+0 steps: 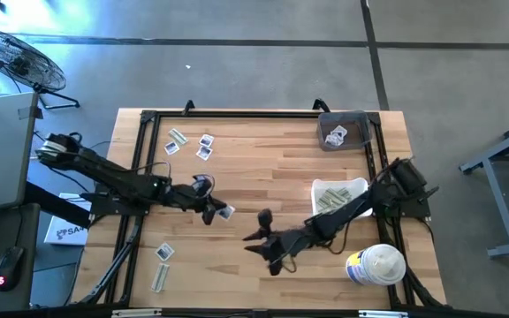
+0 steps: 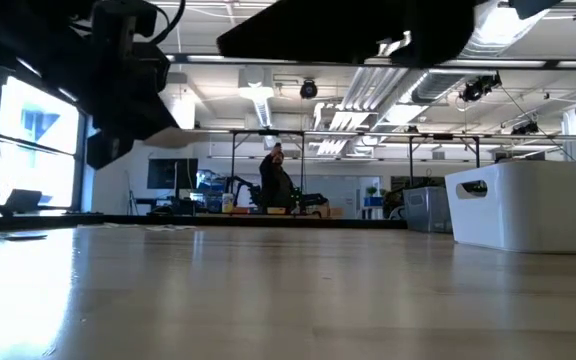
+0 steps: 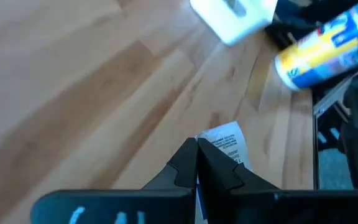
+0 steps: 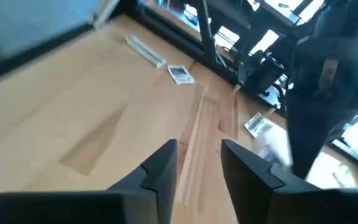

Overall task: Pick & Place First Aid Supplies
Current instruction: Put the alcohol pad into the black bin

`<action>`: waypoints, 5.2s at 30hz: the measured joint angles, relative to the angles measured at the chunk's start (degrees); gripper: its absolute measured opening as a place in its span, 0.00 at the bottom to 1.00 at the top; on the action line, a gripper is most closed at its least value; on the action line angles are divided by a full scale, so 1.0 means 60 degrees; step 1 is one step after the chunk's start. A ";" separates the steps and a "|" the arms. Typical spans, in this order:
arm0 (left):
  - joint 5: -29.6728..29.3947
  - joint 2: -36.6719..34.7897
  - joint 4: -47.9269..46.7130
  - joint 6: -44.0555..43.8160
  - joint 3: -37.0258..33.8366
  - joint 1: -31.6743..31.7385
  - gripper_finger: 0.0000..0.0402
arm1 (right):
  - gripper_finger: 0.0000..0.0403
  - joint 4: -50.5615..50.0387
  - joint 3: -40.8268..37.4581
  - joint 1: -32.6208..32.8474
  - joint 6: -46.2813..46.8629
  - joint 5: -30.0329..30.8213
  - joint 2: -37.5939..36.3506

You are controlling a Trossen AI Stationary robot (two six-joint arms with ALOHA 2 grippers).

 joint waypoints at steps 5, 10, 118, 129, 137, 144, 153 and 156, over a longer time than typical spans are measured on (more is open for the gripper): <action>0.0319 0.1358 0.1525 -0.0110 -0.0006 -0.0395 0.01 | 0.37 -0.0682 0.1040 0.0055 -0.1143 0.0823 0.0977; 0.0760 0.2336 0.2838 -0.0180 -0.0009 -0.0537 0.01 | 0.40 -0.1022 0.1457 0.0055 -0.2471 0.1547 0.1654; -0.0224 0.3222 0.0317 -0.0075 0.0690 -0.0519 0.29 | 0.19 -0.8536 -0.3507 -0.9828 0.6371 0.2661 -0.3777; -0.0221 0.3222 0.0316 -0.0007 0.0690 -0.0519 0.29 | 0.19 -1.0291 -0.1929 -0.9579 0.6329 0.2303 -0.4198; 0.0282 0.3103 -0.0640 0.0565 0.1356 0.0544 0.29 | 0.14 -1.0994 -0.1172 -0.7937 0.6877 0.2379 -0.5713; 0.0026 0.2869 -0.4623 0.1390 0.3088 0.2064 0.29 | 0.11 -0.8961 -0.2296 -0.5133 0.7770 0.1680 -0.6473; -0.1263 0.2855 -0.7162 0.1421 0.4109 0.4037 0.29 | 0.08 -0.3287 -0.5052 -0.1716 0.7771 0.1661 -0.6056; -0.1305 0.2931 -0.7113 0.1376 0.3895 0.4846 0.29 | 0.07 -0.1847 -0.5597 -0.0963 0.7466 0.2080 -0.5908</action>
